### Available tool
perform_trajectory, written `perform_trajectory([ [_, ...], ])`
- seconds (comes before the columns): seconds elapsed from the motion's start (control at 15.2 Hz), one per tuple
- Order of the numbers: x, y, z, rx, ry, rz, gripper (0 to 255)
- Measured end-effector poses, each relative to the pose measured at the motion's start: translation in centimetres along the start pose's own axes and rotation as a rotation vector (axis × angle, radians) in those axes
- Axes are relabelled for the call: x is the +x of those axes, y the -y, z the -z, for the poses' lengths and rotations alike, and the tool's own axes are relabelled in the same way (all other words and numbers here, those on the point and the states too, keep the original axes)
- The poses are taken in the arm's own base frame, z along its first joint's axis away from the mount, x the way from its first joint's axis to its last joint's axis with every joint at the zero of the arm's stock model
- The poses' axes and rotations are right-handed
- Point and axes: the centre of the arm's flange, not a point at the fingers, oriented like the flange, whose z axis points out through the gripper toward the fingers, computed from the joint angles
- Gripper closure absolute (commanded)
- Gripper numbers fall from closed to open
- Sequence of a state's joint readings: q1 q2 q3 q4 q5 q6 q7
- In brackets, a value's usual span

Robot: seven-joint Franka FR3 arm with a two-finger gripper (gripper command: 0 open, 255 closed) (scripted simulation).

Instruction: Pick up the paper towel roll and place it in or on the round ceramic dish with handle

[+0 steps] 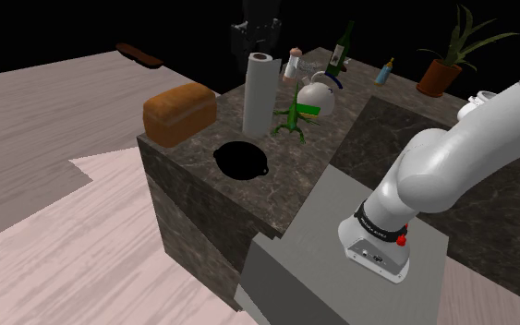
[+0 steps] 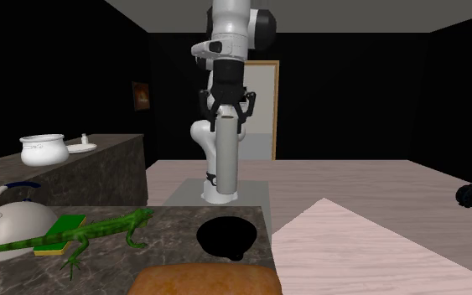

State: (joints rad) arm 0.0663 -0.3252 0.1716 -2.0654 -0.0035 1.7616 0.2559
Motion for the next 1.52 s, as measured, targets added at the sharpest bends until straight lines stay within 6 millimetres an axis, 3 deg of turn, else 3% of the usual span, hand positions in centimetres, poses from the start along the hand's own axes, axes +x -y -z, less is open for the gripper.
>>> perform_trajectory([
  [1.32,-0.2,0.8,-10.5,0.000,0.000,0.000,255],
  [1.52,-0.3,0.7,-11.1,0.000,0.000,0.000,255],
])
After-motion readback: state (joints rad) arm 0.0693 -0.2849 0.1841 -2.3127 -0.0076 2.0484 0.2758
